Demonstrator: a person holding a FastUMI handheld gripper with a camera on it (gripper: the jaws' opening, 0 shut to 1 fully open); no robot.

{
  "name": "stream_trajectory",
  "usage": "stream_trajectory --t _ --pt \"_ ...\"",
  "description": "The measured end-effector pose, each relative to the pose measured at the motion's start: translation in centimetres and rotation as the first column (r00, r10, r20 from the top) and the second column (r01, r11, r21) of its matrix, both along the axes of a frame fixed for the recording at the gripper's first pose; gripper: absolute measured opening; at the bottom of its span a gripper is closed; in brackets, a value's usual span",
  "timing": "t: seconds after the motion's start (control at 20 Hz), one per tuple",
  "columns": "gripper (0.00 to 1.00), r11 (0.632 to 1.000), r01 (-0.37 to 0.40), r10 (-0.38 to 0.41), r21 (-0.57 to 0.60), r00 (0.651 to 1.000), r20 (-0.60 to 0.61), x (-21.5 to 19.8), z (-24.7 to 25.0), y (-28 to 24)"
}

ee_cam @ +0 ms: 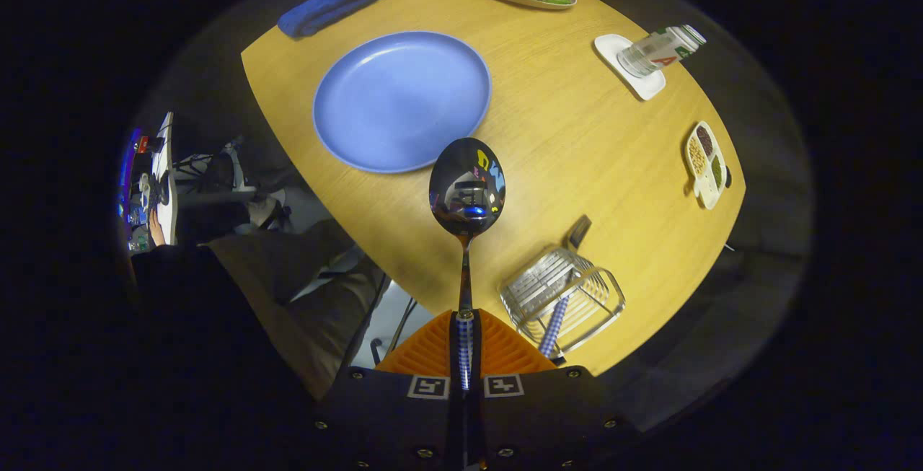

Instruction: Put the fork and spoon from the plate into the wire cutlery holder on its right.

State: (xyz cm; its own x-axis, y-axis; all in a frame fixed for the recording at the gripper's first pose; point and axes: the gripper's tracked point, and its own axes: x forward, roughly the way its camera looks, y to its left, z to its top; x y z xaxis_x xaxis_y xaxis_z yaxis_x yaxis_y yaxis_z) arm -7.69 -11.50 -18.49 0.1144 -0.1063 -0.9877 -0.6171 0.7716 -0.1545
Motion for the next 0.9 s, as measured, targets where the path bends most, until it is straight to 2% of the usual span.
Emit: stream_trajectory --t 0.15,0.3,0.55,0.9 --pt "0.03 0.99 0.042 -0.05 -0.138 0.997 -0.054 -2.4 3.7 -5.6" --pt "0.03 0.949 0.049 -0.091 -0.311 0.989 -0.12 -2.3 4.5 -13.1" --pt "0.03 0.93 -0.033 -0.071 -0.365 0.961 -0.269 -1.1 0.8 -13.9" --pt "0.03 0.918 -0.108 -0.033 -0.381 0.938 -0.346 2.0 -2.9 -13.3"
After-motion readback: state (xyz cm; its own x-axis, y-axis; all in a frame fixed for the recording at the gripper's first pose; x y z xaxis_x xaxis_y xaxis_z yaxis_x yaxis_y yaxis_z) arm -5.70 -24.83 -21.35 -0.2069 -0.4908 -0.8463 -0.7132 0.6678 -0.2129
